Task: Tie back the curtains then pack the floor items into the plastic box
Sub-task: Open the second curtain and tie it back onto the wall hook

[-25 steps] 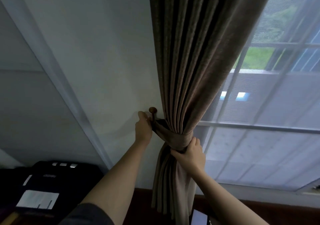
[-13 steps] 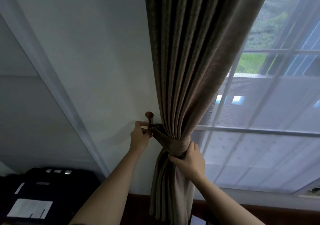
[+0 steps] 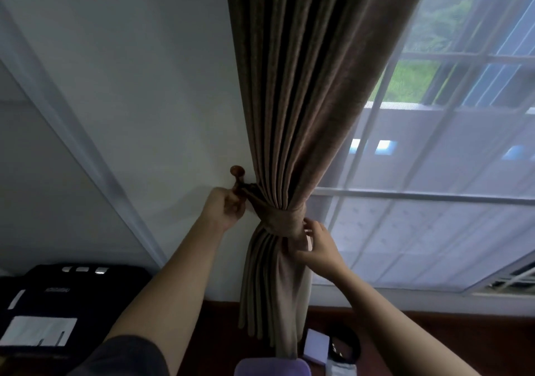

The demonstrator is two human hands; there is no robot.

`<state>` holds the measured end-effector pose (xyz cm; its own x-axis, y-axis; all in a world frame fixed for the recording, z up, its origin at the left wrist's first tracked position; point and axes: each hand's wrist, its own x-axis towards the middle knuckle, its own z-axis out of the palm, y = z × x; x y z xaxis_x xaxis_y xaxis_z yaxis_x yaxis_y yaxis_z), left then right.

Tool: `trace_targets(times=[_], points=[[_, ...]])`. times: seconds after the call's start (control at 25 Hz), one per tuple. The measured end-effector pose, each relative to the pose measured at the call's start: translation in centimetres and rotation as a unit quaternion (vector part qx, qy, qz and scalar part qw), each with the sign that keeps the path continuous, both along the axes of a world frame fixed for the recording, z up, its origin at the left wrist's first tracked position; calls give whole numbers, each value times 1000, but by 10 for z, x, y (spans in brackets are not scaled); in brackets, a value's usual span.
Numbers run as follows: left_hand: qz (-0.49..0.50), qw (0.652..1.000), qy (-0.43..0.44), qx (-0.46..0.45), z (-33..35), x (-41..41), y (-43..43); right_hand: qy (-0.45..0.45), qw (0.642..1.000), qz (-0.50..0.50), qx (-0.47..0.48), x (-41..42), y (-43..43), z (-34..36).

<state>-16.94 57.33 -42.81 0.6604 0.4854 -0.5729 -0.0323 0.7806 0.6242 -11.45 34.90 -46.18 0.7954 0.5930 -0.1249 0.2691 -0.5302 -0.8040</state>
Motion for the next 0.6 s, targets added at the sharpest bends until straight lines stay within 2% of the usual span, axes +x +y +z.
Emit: trace_targets(times=[0.08, 0.12, 0.16, 0.2, 0.24, 0.28, 0.32, 0.4, 0.48, 0.52, 0.6], points=[[23, 998, -46, -22, -4, -2, -12, 11, 1000, 17, 3, 0, -6, -2], [11, 999, -38, 8, -11, -3, -20, 24, 999, 23, 5, 0, -10, -3], [-28, 996, 20, 86, -19, -4, -29, 38, 999, 32, 2, -1, -13, -4], [-95, 974, 84, 190, -28, -7, -38, 52, 998, 46, -6, -2, -16, -3], [-177, 927, 141, 299, -34, -12, -45, 60, 996, 60, -15, -4, -17, -3], [-262, 865, 174, 391, -39, -17, -51, 62, 996, 69, -19, -5, -16, -3], [-337, 803, 181, 457, -38, -21, -55, 61, 995, 73, -20, -5, -14, -4], [-403, 722, 169, 536, -32, -29, -55, 65, 996, 64, -21, -6, -4, -6], [-412, 670, 159, 596, -29, -38, -51, 82, 994, 62, -22, -7, 8, -9], [-406, 660, 149, 614, -29, -44, -50, 93, 993, 70, -24, -8, 16, -10], [-383, 662, 150, 627, -34, -56, -48, 108, 989, 99, -25, -12, 31, -10]])
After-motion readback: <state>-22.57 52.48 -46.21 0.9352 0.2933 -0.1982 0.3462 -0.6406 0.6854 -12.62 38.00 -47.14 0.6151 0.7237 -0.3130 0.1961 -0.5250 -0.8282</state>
